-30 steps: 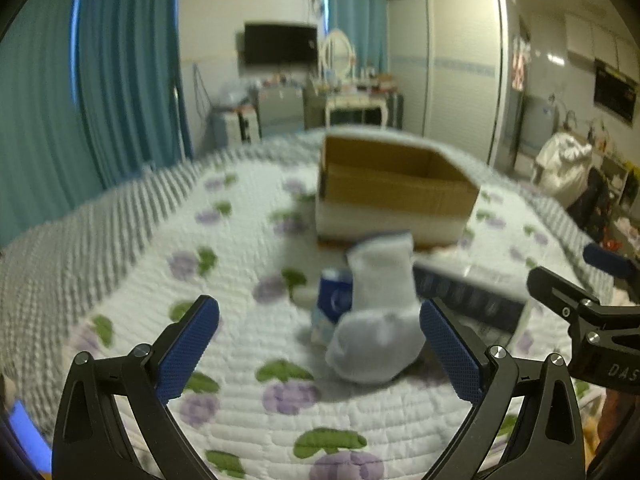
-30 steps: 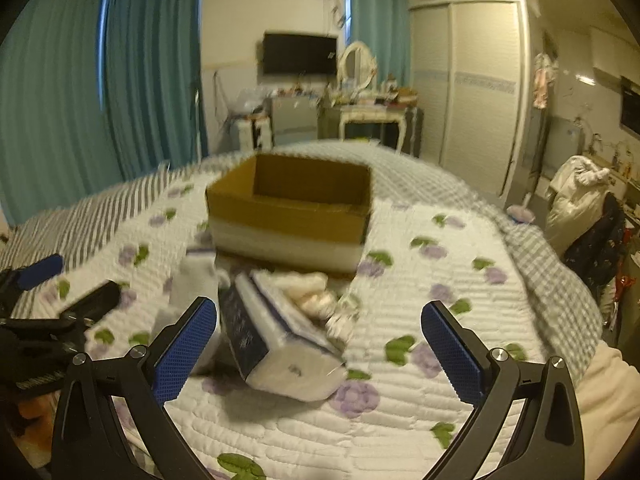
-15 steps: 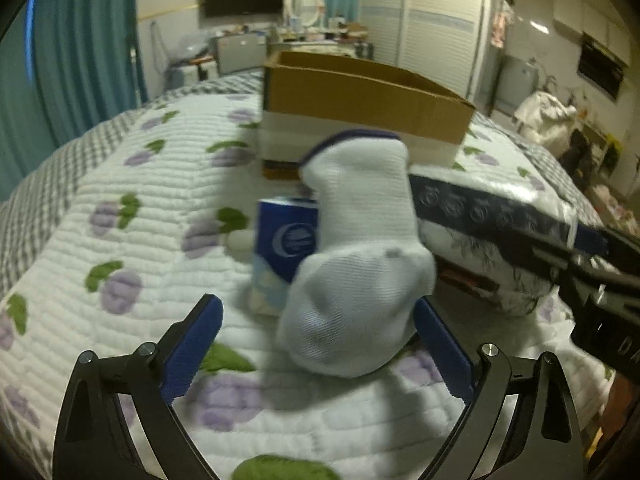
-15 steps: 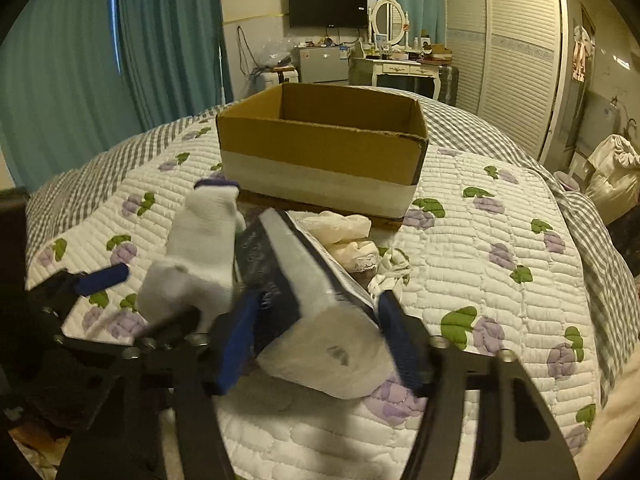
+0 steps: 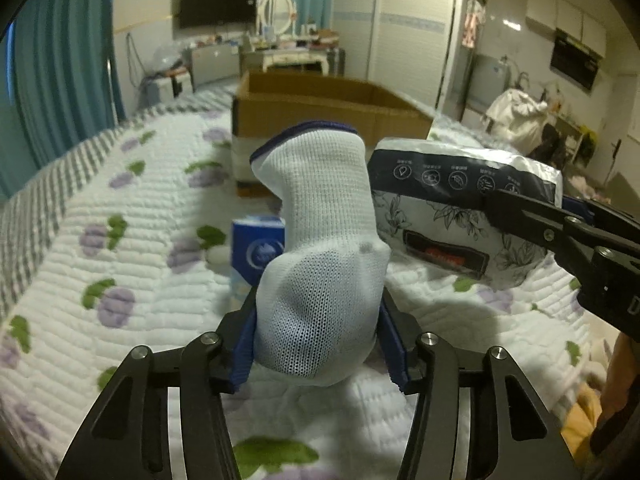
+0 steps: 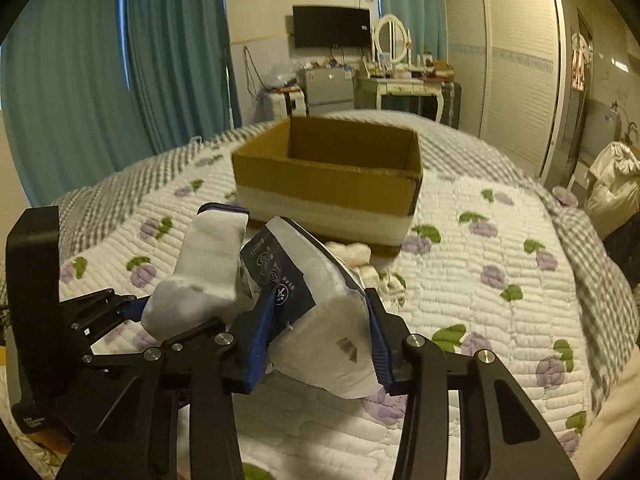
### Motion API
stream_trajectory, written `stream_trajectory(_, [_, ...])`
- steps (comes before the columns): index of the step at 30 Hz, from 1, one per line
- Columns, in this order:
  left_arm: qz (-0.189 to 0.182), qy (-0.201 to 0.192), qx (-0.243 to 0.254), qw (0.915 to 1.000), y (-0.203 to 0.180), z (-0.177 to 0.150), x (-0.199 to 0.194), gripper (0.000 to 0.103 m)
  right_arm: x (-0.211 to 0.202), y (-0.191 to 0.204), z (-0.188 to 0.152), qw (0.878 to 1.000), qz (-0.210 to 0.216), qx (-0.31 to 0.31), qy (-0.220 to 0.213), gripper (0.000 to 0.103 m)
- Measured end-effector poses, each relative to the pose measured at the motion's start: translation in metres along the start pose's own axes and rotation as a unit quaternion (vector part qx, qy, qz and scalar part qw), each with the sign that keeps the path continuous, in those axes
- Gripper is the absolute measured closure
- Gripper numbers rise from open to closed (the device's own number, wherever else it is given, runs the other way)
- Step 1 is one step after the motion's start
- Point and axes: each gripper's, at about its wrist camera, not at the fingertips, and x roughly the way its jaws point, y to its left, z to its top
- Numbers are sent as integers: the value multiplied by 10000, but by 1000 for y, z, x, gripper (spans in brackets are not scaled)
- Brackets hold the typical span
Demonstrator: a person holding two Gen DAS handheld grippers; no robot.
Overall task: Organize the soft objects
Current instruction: 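Grasp the white sock with the left tool while the right tool grasps the wrapped pad pack, then carry sock and pad pack over the box and open both tools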
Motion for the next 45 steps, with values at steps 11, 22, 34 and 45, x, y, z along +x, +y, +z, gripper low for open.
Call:
stream_trajectory(11, [68,-679,-35,9977,20,40,-78,51,-79,14,39,9961,-90,193,-855,61])
stream_trajectory(22, [49,-1159,110,9932,30,120,-75,51,-89,-4,127,9894,-56,344,-1412,61])
stream_trajectory(34, [-55,-812,0,9967,46,202,48,51,47,-44,195,9906,88,705,-1169,61])
stream_trajectory(45, [34,-339,342,9988,41,201,131,51,155,-84,174,9932,74,1007,-582,60])
